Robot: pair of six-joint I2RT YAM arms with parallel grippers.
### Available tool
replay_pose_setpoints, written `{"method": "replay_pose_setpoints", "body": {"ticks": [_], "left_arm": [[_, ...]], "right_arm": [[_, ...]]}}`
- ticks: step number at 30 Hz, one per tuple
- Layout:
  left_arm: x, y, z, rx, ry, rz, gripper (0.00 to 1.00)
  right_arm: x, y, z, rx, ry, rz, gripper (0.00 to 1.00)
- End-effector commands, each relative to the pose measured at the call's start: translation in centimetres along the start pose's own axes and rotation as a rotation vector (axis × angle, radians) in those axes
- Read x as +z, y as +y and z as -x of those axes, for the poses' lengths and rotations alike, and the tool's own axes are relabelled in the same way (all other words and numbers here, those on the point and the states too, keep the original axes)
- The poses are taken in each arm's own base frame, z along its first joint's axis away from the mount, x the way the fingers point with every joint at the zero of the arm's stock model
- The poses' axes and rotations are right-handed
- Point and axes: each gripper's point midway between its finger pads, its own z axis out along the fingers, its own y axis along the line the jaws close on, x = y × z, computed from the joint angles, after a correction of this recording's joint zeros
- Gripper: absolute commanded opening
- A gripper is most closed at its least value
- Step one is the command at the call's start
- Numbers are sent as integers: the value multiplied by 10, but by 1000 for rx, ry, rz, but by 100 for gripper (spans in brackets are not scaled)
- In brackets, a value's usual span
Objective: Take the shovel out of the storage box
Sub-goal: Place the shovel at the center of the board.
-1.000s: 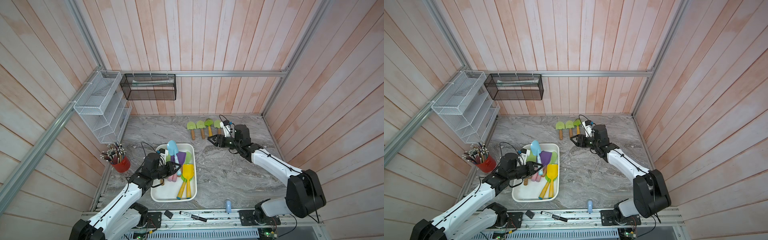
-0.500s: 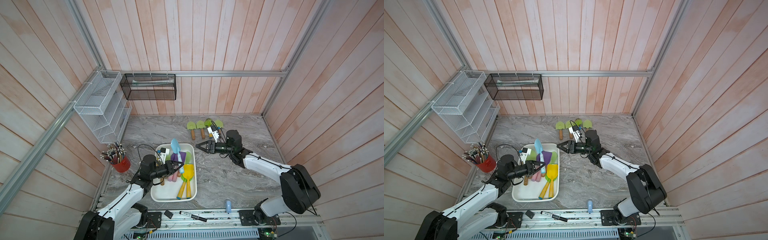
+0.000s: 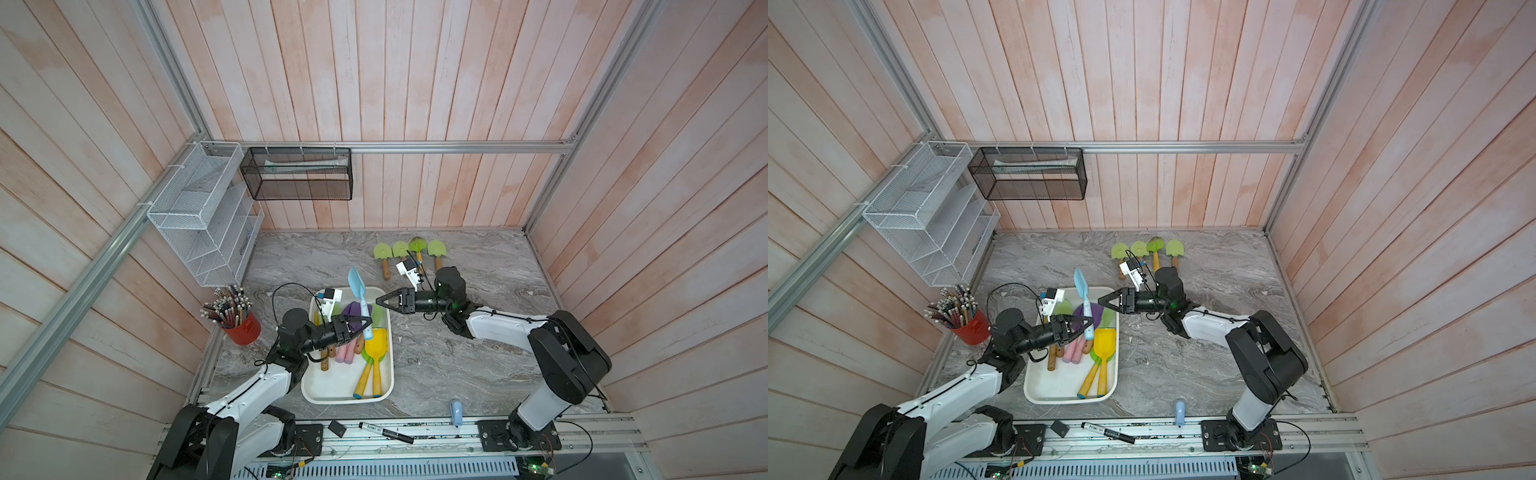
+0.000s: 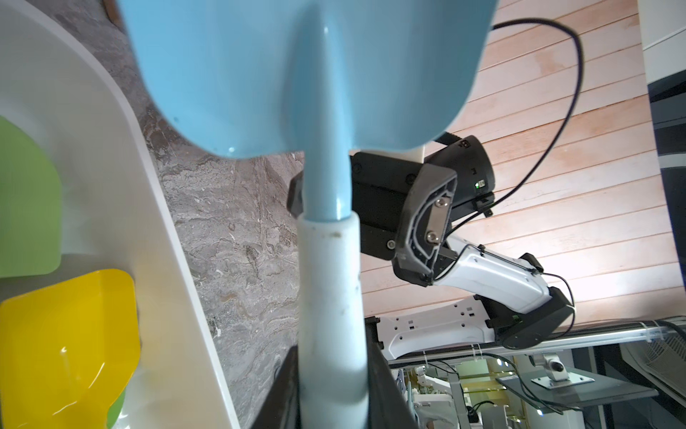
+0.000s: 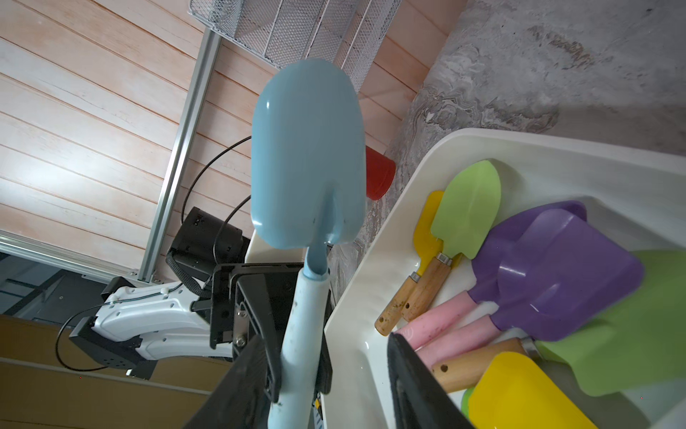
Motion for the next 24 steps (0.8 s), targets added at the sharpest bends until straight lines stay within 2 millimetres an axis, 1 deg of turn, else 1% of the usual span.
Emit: {"method": "replay_pose_setpoints", "body": {"ticks": [1, 13, 18, 21, 24], "left_arm": [[-1, -12, 0, 48, 4, -62, 19], [0, -16, -1, 45, 15, -106, 19], [0, -19, -1, 50, 18, -118, 19], [0, -19, -2, 50, 19, -119, 19], [0, -19, -1, 51, 19, -120, 19]], "right_arm": [[9, 24, 6, -35, 12, 105, 53], [28, 39, 10, -24, 40, 209, 50], [35, 39, 6, -16, 57, 218, 48], [38, 44, 3, -19, 64, 237, 47], [41, 44, 1, -17, 72, 240, 44]]}}
